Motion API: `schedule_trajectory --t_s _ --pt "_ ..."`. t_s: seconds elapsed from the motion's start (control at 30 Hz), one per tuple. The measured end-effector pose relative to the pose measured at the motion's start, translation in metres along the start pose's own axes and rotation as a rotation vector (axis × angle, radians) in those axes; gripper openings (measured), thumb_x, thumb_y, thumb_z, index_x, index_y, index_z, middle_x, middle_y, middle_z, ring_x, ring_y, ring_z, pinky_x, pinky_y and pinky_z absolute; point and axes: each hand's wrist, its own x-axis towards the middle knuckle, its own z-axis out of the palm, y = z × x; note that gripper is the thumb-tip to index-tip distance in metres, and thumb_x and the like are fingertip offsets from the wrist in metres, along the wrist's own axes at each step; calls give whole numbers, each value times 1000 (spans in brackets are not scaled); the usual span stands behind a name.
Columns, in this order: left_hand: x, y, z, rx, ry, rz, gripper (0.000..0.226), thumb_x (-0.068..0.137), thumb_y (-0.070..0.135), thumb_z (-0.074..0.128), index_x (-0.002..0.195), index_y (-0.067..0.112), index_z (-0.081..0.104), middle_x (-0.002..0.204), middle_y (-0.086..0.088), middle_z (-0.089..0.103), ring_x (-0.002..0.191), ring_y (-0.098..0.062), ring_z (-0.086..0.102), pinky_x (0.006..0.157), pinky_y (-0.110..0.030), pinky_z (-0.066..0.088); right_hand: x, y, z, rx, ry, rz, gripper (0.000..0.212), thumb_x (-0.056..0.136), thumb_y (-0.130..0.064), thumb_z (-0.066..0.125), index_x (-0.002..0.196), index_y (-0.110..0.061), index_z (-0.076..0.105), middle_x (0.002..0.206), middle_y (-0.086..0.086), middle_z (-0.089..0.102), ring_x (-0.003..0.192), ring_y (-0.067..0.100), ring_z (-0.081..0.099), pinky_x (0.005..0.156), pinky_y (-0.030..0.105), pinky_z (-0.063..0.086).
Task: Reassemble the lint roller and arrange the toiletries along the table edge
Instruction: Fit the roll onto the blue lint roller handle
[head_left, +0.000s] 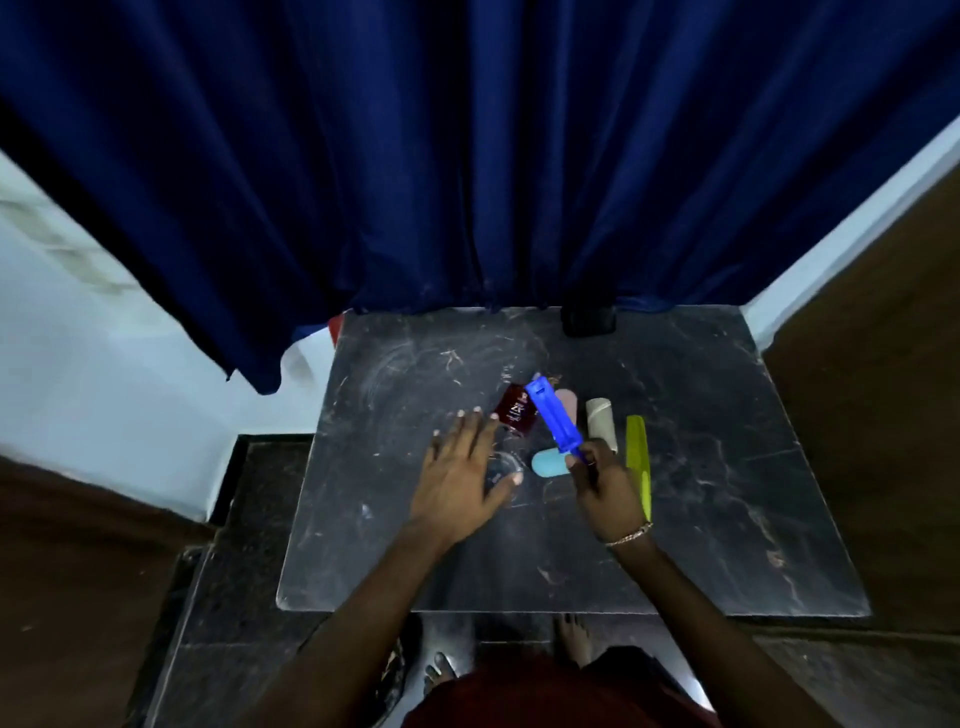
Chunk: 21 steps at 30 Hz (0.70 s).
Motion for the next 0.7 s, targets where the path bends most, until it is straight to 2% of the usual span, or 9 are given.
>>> schedule_trajectory --t_s 0.1,0.17,0.23,0.3,0.37,0.43,0.57,0.7 --pt "18 17 12 0 -10 1 87 94 74 34 162 21 23 168 -5 28 156 -27 29 123 -52 32 13 11 -12 27 32 13 8 92 -4 63 101 -4 63 90 13 69 95 41 62 69 27 39" --pt "44 47 24 -13 -20 32 82 95 70 39 160 20 29 161 -6 39 148 -27 41 117 -47 40 30 36 -35 17 86 35 8 91 -1 62 99 -4 63 94 17 71 88 39 67 67 23 36" --pt "66 69 34 -50 -44 42 79 96 66 44 159 20 31 154 -7 46 138 -27 50 112 -44 45 42 56 -53 9 102 51 8 91 -3 62 99 -5 62 87 14 71 79 36 68 63 24 34" --pt "88 92 43 -74 -87 54 79 97 60 50 160 18 29 154 -9 46 134 -29 52 111 -41 45 54 75 -71 8 98 87 10 92 -6 62 102 -4 62 87 13 71 80 34 69 63 28 38" --pt "106 109 52 -45 -124 46 75 97 55 51 157 16 33 155 -10 46 135 -30 51 111 -40 45 64 91 -83 -7 109 84 11 92 -9 63 102 -4 63 85 12 72 79 32 69 62 23 35" --pt "123 128 59 -19 -166 6 67 97 53 50 150 13 40 148 -13 52 130 -34 55 105 -42 49 73 108 -94 -49 113 92 13 92 -12 64 103 -5 63 88 12 72 81 31 69 65 21 35" --pt "151 155 73 -55 -225 -182 60 98 49 52 139 6 47 129 -17 64 119 -37 62 94 -45 54 92 134 -104 -87 49 124 17 96 -20 60 108 -8 61 90 13 71 83 33 69 70 32 49" --pt "170 166 89 -26 -277 -276 56 97 46 57 133 4 52 127 -17 68 119 -37 64 97 -43 52 106 150 -104 -91 3 125 16 96 -20 58 108 -9 60 93 11 71 87 33 68 79 35 51"
